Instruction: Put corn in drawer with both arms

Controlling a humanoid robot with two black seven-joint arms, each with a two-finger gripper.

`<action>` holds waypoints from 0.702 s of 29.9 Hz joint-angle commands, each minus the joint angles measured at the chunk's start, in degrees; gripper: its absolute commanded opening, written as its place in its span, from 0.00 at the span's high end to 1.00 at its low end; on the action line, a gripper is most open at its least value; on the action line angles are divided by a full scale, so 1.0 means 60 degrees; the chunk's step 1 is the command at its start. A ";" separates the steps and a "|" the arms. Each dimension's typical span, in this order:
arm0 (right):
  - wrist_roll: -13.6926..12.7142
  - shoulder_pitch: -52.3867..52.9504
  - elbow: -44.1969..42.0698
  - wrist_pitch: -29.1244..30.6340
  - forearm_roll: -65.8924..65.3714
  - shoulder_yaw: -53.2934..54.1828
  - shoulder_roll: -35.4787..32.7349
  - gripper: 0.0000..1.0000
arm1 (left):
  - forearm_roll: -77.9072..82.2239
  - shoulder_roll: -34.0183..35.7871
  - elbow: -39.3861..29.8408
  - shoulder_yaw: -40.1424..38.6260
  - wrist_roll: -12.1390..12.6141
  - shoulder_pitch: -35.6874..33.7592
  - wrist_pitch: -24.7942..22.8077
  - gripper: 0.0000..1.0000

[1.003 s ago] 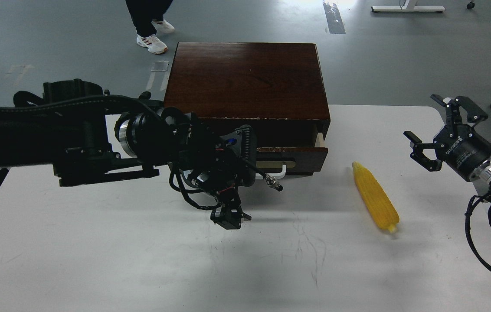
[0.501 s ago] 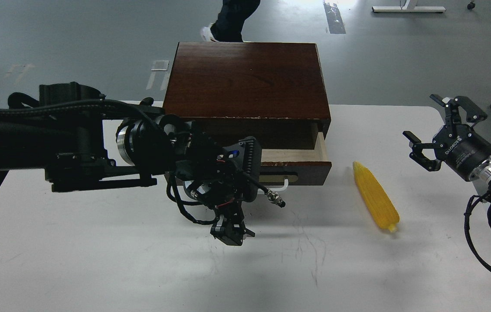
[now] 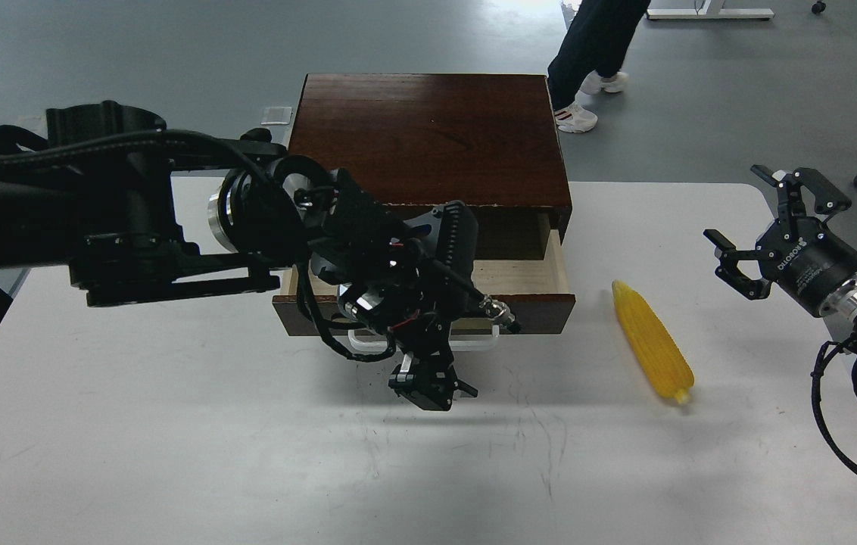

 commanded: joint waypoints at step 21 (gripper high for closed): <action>0.0002 0.0034 0.0041 0.0084 -0.0059 -0.0046 -0.0264 0.00 | -1.3515 0.4270 0.1201 -0.2700 -0.0002 0.3665 0.0928 0.01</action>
